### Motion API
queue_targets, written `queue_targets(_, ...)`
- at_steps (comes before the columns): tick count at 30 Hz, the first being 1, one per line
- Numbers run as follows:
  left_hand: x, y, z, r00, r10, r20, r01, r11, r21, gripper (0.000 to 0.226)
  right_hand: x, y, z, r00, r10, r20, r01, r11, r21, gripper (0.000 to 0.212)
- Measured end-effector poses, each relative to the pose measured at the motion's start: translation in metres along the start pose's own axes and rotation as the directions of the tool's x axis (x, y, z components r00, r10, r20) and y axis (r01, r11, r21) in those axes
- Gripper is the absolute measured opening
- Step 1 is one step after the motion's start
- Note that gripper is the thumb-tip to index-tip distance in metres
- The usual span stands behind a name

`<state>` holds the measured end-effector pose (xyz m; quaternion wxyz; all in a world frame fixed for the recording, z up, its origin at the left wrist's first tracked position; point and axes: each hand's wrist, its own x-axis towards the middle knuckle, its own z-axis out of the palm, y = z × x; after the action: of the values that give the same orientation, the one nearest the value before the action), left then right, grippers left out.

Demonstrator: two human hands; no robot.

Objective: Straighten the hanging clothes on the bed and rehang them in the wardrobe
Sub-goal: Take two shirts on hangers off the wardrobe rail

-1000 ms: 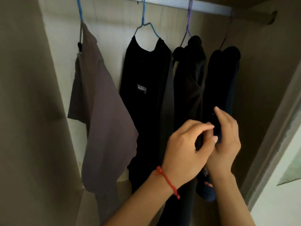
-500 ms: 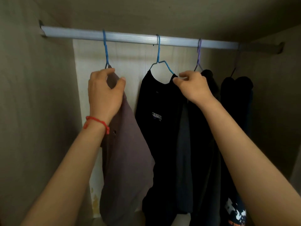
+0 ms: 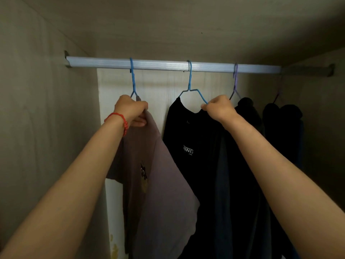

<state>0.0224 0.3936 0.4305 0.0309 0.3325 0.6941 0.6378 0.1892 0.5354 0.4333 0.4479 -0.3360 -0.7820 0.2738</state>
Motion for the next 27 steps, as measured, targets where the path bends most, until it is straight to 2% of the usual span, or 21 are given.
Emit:
queue_targets(2,0.004,0.000,0.000,1.000,0.018,-0.010,-0.018,1.000,-0.016,0.024,-0.001,-0.003,0.002,0.999,-0.014,-0.036,0.015,0.999,0.029,0.026)
queue_targets(6,0.010,-0.001,-0.004,0.987,0.115,-0.108,-0.115,0.993,0.000,0.029,-0.001,-0.011,0.001,0.991,-0.037,-0.130,0.049,0.994,0.095,0.031)
queue_targets(9,0.010,0.005,-0.011,0.981,0.155,-0.117,-0.168,0.979,-0.113,0.036,0.000,-0.017,-0.007,0.975,-0.066,-0.213,0.098,0.984,0.145,0.031)
queue_targets(11,0.007,0.012,-0.016,0.976,0.182,-0.117,-0.202,0.960,-0.194,0.029,-0.002,-0.017,-0.012,0.968,-0.089,-0.236,0.125,0.981,0.146,0.030)
queue_targets(13,0.002,0.019,-0.020,0.967,0.222,-0.122,-0.244,0.946,-0.214,0.026,-0.006,-0.011,-0.014,0.966,-0.103,-0.237,0.140,0.980,0.144,0.036)
queue_targets(18,-0.030,0.029,-0.017,0.946,0.319,-0.067,-0.326,0.925,-0.194,0.037,-0.028,0.011,-0.015,0.974,-0.099,-0.203,0.127,0.983,0.134,0.038)
queue_targets(22,-0.060,0.012,-0.009,0.951,0.310,0.004,-0.306,0.941,-0.145,0.030,-0.047,0.032,-0.016,0.975,-0.114,-0.191,0.143,0.978,0.149,0.039)
queue_targets(25,-0.076,-0.011,-0.003,0.958,0.288,0.016,-0.282,0.948,-0.148,0.014,-0.065,0.043,-0.018,0.984,-0.079,-0.159,0.106,0.980,0.168,0.030)
queue_targets(27,-0.086,-0.028,-0.001,0.968,0.249,0.026,-0.242,0.959,-0.144,0.014,-0.080,0.049,-0.019,0.985,-0.050,-0.163,0.081,0.979,0.187,0.028)
